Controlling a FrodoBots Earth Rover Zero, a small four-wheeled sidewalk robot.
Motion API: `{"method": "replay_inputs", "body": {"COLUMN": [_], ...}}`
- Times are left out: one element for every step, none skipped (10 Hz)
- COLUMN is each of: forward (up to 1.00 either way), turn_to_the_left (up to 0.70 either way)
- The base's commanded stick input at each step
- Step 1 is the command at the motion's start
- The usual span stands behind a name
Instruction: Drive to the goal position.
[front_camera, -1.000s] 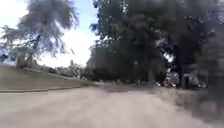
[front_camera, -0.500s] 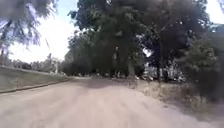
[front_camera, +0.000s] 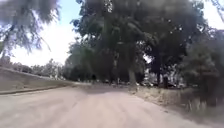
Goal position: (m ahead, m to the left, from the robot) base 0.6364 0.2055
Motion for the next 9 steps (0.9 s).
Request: {"method": "replay_inputs", "body": {"forward": [0.85,0.85,0.85,0.85,0.85,0.85,0.85,0.85,0.85], "turn_to_the_left": [0.34,0.34,0.34,0.25,0.06,0.00,0.00,0.00,0.00]}}
